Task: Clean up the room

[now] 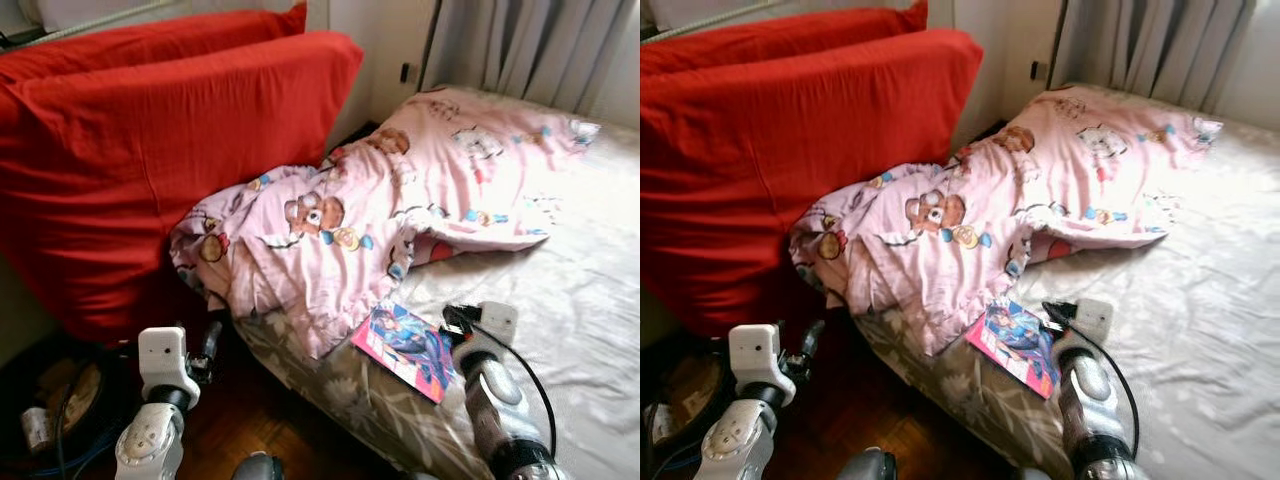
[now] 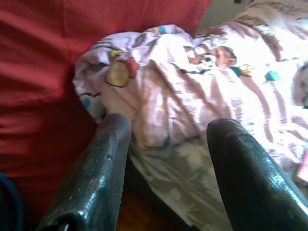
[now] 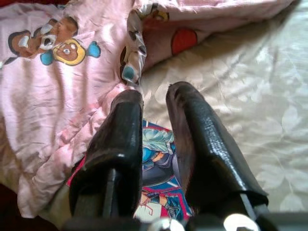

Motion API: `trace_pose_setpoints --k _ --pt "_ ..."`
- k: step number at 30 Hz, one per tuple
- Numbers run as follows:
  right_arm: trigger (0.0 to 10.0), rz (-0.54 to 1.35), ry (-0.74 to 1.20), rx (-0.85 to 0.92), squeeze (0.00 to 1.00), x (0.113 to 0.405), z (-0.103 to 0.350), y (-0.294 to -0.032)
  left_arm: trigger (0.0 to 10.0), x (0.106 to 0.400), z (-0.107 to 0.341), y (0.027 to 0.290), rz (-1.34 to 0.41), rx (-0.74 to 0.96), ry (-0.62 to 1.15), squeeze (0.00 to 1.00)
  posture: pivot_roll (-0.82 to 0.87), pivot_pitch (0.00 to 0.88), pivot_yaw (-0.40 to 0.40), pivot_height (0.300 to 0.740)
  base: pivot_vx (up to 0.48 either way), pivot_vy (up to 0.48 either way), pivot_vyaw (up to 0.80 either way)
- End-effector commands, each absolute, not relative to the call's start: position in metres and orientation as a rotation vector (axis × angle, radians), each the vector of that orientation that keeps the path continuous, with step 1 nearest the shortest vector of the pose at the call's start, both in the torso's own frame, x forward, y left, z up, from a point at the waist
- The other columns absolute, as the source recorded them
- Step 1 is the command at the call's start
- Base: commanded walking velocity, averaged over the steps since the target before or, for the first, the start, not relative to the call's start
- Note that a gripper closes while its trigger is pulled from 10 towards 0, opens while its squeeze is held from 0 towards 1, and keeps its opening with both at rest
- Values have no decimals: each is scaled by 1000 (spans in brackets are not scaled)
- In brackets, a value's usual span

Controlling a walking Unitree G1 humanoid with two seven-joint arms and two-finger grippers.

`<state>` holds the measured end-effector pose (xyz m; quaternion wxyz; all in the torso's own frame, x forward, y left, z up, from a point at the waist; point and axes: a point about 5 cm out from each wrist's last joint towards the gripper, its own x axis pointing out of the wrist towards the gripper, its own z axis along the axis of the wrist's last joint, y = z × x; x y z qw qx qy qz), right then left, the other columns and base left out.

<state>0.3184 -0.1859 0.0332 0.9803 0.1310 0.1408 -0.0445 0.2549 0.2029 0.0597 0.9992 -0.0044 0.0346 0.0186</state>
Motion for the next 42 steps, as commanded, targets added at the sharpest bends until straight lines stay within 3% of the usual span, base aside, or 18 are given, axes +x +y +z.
trace_pose_setpoints --k 1,2,3,4,6,16,17,18,24,32,33,34,35,37,38,39,40,42 --pt "10000 -119 329 293 0 318 29 -190 10000 260 61 202 43 -7 58 0 89 25 -47 651 0 0 0" --pt "10000 -123 338 293 78 319 29 -190 10000 262 63 202 47 -14 50 0 89 25 -47 651 0 0 0" --pt "10000 -123 338 293 78 319 29 -190 10000 262 63 202 47 -14 50 0 89 25 -47 651 0 0 0" --pt "10000 -131 343 297 1000 321 30 -192 10000 265 66 201 47 -16 37 0 102 44 -50 651 0 0 0" --pt "10000 -161 376 267 1000 320 27 -198 10000 265 72 208 52 -23 15 0 112 107 -45 651 0 0 0" --pt "10000 -254 432 255 1000 307 13 -209 10000 254 89 223 80 -19 -12 0 146 234 -3 651 0 0 0" --pt "10000 -247 433 245 329 307 14 -209 10000 255 88 223 75 -15 -10 0 139 253 1 651 0 0 0" --pt "10000 -239 432 227 0 307 14 -209 10000 257 88 222 73 -10 -8 0 134 262 5 651 0 0 0" --pt "10000 -243 396 177 0 310 20 -214 10000 268 92 220 53 20 -3 0 106 348 -7 651 0 0 0" --pt "10000 -226 371 189 0 311 22 -212 10000 261 95 212 32 14 -2 0 119 377 -7 651 0 0 0" --pt "10000 -224 374 191 902 311 21 -211 10000 259 95 211 26 19 0 0 122 384 -5 651 0 0 0" --pt "10000 -224 375 193 902 310 21 -211 10000 258 95 211 22 22 0 0 124 387 -3 651 0 0 0" --pt "10000 -218 377 193 1000 310 20 -210 10000 255 94 210 14 32 7 0 130 395 -1 651 0 0 0" --pt "10000 -204 392 191 1000 308 17 -205 10000 251 94 208 1 50 16 0 139 405 1 651 0 0 0" --pt "10000 -202 399 195 631 307 15 -204 10000 250 96 207 4 40 12 0 143 413 6 651 0 0 0" --pt "10000 -201 399 196 631 307 15 -203 10000 249 96 208 5 37 12 0 143 413 6 651 0 0 0" --pt "10000 -201 402 205 0 307 14 -202 10000 249 98 207 4 42 9 0 147 418 11 651 0 0 0" --pt "10000 -206 398 204 0 307 15 -202 10000 248 101 207 2 42 7 0 158 426 20 651 0 0 0"
